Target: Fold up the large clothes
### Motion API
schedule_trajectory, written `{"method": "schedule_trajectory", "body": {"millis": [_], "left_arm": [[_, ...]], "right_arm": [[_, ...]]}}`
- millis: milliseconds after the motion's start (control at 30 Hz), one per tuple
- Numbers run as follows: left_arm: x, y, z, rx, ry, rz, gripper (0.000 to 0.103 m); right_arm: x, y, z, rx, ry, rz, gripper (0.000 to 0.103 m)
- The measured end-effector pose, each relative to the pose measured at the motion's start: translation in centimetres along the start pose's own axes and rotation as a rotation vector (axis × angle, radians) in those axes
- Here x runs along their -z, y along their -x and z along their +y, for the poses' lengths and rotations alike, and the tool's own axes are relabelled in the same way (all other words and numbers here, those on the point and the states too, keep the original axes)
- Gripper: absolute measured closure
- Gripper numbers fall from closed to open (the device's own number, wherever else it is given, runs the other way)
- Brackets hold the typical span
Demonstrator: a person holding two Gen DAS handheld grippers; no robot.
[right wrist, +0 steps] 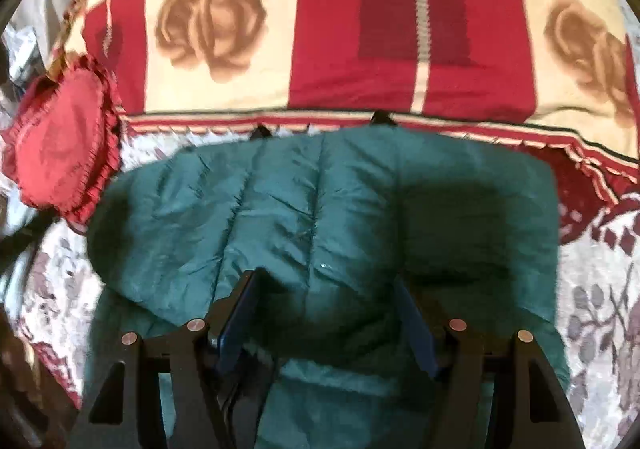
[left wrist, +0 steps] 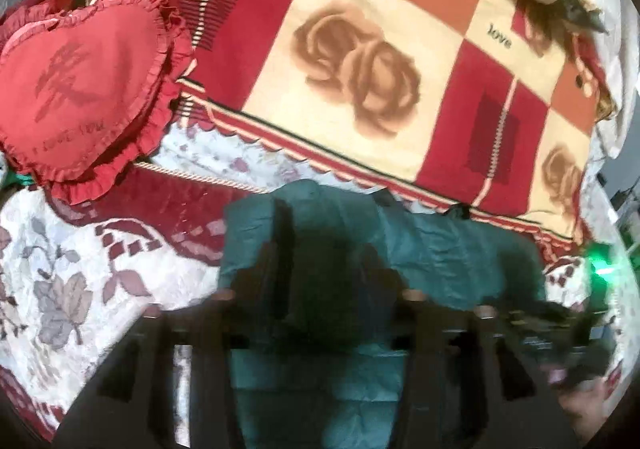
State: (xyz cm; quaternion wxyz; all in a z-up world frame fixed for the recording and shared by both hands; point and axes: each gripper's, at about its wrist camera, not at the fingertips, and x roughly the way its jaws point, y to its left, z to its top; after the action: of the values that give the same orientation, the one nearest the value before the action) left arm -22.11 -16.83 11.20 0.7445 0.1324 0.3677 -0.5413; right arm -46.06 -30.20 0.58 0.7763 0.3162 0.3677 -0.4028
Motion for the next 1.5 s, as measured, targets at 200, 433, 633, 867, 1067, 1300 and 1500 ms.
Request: {"method": "schedule_trajectory", "body": {"millis": [200, 433, 633, 867, 1067, 1300, 1500], "left_arm": [[0.7, -3.9, -3.1, -0.050, -0.097, 0.062, 0.037], [2.6, -9.3, -2.6, -0.121, -0.123, 0.148, 0.037], [3.4, -10.9, -2.7, -0.134, -0.151, 0.155, 0.036], [3.7, -9.8, -2.5, -0.134, -0.152, 0.151, 0.036], [5.0, -3.7, 0.3, -0.076, -0.166, 0.116, 0.036], [8.7, 2.2, 4.7, -0.091, -0.171, 0.125, 0.036], [12.1, 6.4, 6.7, -0.061, -0.150, 0.131, 0.036]], "right_arm": [[-0.2, -1.5, 0.7, 0.040, 0.029, 0.005, 0.028], [-0.3, 2.2, 0.0, 0.078, 0.064, -0.071, 0.028], [0.0, -1.7, -1.9, 0.086, 0.008, 0.019, 0.026], [-0.2, 0.3, -2.0, 0.089, 0.014, 0.021, 0.026], [2.5, 7.5, -4.1, 0.046, 0.015, -0.058, 0.026], [8.3, 13.4, -7.3, 0.028, -0.020, -0.042, 0.026], [13.7, 14.7, -7.8, 0.008, -0.050, 0.002, 0.026]]}}
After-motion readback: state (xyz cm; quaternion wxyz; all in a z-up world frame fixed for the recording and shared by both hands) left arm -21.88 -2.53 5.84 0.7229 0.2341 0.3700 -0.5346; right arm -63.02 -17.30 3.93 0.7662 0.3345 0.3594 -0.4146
